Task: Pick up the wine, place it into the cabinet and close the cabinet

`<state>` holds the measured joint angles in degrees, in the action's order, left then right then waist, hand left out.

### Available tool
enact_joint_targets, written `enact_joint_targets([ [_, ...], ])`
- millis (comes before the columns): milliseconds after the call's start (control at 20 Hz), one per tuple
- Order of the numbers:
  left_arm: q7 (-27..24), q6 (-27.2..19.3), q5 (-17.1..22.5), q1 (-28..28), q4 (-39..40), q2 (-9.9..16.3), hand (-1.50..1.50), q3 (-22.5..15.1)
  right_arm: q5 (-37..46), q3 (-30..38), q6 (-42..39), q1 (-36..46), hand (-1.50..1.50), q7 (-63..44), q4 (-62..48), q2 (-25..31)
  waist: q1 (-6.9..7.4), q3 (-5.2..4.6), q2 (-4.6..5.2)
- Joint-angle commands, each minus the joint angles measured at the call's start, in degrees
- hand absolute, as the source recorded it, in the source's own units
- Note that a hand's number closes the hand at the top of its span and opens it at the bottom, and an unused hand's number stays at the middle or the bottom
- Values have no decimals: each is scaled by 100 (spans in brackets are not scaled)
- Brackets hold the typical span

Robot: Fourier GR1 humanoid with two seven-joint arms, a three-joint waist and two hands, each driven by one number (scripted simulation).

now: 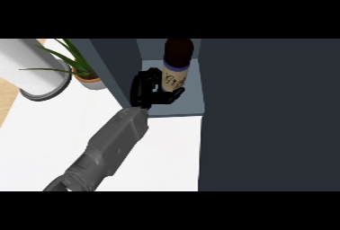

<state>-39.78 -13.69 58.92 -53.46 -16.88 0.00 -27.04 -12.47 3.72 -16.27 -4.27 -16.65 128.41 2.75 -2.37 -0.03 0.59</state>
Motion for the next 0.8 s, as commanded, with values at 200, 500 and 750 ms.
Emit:
enact_joint_targets([
  [200, -174, 269, 42, -146, 668, 0, 150, 196, 155, -246, 122, -26, -150, -183, 294, -99, -53, -5, 32],
  [500, -657, 221, 190, -302, 835, 8, 150, 565, 314, -204, 179, 287, -150, -110, -122, -84, 9, -5, 44],
  [750, -919, -18, 66, -344, 654, -1, -150, 486, 72, -13, 93, 262, -150, -171, 10, 55, 7, -2, 12],
])
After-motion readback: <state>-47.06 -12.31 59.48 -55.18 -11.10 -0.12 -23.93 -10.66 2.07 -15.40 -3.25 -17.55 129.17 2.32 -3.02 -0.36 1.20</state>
